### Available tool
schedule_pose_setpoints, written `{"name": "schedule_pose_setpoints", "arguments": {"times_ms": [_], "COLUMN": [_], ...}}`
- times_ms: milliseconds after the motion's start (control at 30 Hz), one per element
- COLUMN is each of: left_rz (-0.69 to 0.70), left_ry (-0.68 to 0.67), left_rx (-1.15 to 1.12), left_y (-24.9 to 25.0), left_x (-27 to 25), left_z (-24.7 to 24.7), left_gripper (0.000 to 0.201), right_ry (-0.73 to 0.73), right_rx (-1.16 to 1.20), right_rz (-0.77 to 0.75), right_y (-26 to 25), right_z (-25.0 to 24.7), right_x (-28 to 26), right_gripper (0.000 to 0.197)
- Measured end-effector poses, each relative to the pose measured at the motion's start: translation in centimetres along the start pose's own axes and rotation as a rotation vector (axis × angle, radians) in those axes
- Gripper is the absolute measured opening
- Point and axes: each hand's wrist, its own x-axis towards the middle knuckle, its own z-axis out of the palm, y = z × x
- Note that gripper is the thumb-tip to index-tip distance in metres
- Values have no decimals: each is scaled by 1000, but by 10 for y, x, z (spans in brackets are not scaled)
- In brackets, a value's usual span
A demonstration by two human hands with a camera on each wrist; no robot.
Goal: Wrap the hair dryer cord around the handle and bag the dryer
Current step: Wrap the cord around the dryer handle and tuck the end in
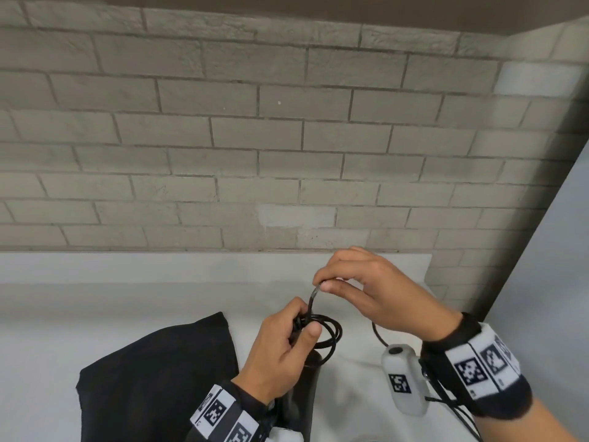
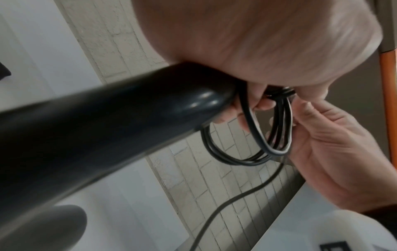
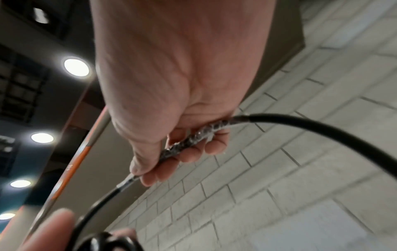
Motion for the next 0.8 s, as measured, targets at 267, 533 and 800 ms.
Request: {"name": "schedule_pose_setpoints", "arguments": {"times_ms": [267,533,800], "left_rz": [-37,-49,-107], "left_ry": [-4,65,133], "left_rx": [-45,-56,-57], "left_y": [-2,-7,-7], "left_x": [2,0,2], "left_z": [-2,2,6], "left_gripper": [60,46,50], "right_ry": [166,227,181], "right_rx": [499,780,819], "right_rz": [281,409,430], "right_y": [15,9,0], "right_z": [41,79,88], "right_x": [-6,-29,-37], "right_gripper": [7,34,25]}}
